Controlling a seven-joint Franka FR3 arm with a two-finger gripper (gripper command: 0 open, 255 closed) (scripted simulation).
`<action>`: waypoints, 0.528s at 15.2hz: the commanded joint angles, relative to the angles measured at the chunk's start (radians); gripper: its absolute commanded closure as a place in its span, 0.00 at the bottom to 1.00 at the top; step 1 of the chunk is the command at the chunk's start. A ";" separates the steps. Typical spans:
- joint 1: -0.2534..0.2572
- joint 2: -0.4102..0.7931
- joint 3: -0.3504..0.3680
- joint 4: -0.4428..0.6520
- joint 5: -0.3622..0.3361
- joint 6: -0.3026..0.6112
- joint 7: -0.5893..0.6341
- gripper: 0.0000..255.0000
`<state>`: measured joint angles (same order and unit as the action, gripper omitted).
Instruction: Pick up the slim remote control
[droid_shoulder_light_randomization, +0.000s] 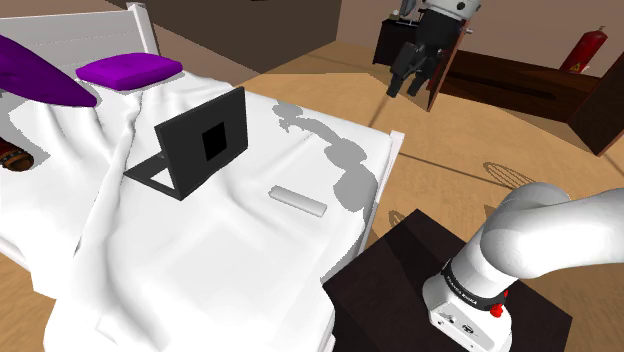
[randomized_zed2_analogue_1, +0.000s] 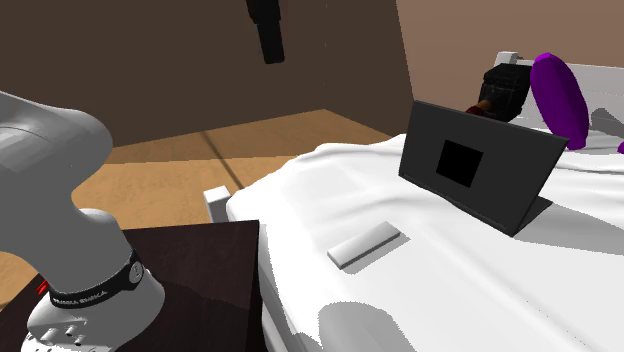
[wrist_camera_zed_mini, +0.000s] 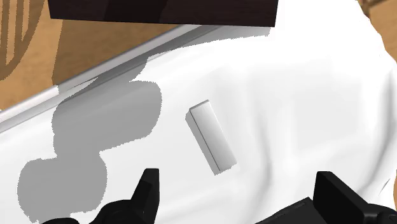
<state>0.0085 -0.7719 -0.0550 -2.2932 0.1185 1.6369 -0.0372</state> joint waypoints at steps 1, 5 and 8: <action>0.000 0.000 0.000 0.000 0.000 0.000 0.000 0.00; 0.015 0.062 0.025 -0.074 0.000 0.125 -0.013 0.00; 0.026 0.123 0.044 -0.118 -0.001 0.221 -0.022 0.00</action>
<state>0.0292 -0.6696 -0.0208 -2.3953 0.1160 1.8221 -0.0595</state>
